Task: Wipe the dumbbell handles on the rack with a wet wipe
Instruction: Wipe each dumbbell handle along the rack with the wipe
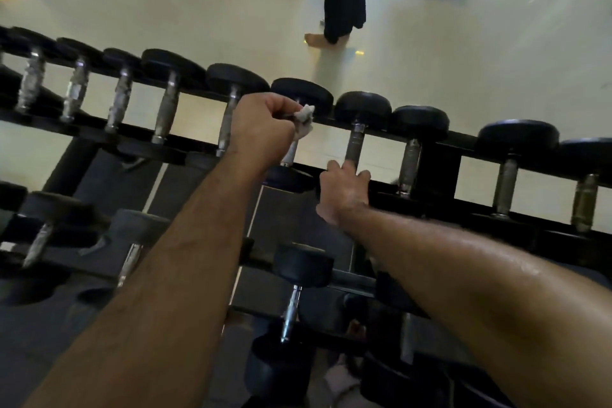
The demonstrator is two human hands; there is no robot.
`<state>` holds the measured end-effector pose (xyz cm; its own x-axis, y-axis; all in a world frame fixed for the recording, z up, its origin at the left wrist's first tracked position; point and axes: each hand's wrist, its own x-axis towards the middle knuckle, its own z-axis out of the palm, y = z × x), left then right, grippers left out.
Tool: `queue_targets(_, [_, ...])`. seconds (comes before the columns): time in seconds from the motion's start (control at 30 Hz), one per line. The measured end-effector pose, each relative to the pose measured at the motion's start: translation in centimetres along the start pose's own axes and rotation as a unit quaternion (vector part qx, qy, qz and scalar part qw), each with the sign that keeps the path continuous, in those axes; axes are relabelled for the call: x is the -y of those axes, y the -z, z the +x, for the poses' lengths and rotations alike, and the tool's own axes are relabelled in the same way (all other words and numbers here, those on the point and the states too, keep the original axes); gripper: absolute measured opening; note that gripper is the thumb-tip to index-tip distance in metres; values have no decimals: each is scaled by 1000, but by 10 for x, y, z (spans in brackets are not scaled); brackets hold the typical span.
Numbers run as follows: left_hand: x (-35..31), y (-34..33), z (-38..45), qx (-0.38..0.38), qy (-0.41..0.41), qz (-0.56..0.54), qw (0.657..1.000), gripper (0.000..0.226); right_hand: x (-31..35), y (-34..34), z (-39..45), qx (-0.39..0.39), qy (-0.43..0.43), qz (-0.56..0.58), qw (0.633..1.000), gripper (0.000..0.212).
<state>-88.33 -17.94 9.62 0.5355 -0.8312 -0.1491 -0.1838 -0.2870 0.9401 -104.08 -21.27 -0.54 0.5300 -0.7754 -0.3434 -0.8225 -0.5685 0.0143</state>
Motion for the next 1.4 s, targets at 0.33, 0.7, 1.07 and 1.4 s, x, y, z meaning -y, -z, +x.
queue_targets(0.33, [18, -16, 7, 11, 2, 21, 1000, 18, -67, -16, -14, -63, 147, 116, 980, 77])
queue_targets(0.7, [39, -97, 33, 56, -215, 272, 936, 19, -122, -10, -18, 12, -154, 175, 972, 179])
queue_targets(1.07, [57, -106, 33, 241, -38, 359, 901, 10, -127, -14, -16, -21, -128, 158, 979, 182])
queue_targets(1.4, [36, -129, 55, 322, -4, 494, 808, 5, -125, -11, -18, -2, -122, 134, 983, 179])
